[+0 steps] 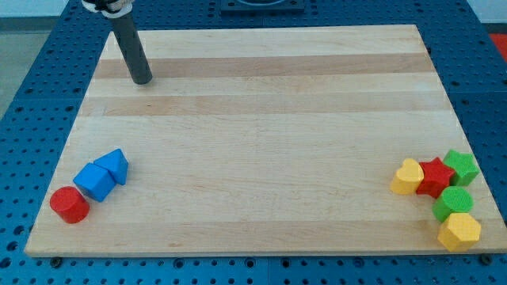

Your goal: Slide your arm at the top of green star

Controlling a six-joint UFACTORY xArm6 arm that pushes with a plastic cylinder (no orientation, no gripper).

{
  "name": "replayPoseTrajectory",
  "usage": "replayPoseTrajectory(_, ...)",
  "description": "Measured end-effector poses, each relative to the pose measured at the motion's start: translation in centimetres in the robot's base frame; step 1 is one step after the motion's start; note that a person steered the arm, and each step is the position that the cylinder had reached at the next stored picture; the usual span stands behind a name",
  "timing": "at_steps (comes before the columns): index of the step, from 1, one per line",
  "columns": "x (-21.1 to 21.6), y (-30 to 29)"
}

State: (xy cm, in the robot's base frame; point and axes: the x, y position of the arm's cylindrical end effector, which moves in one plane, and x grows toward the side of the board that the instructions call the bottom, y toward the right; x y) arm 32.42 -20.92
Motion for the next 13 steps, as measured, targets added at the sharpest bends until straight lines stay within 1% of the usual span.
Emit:
replayPoseTrajectory(1, -0.1, 0.1)
replayPoseTrajectory(2, -2.1, 3.8)
replayPoseTrajectory(3, -4.2, 18.1)
replayPoseTrajectory(4, -5.2, 32.8)
replayPoseTrajectory(5, -5.2, 48.1)
replayPoseTrajectory(6, -4.7, 55.5)
replayPoseTrajectory(8, -4.7, 55.5)
replayPoseTrajectory(10, -3.6, 55.5)
replayPoseTrajectory(12, 2.1, 55.2)
replayPoseTrajectory(13, 6.7, 54.9)
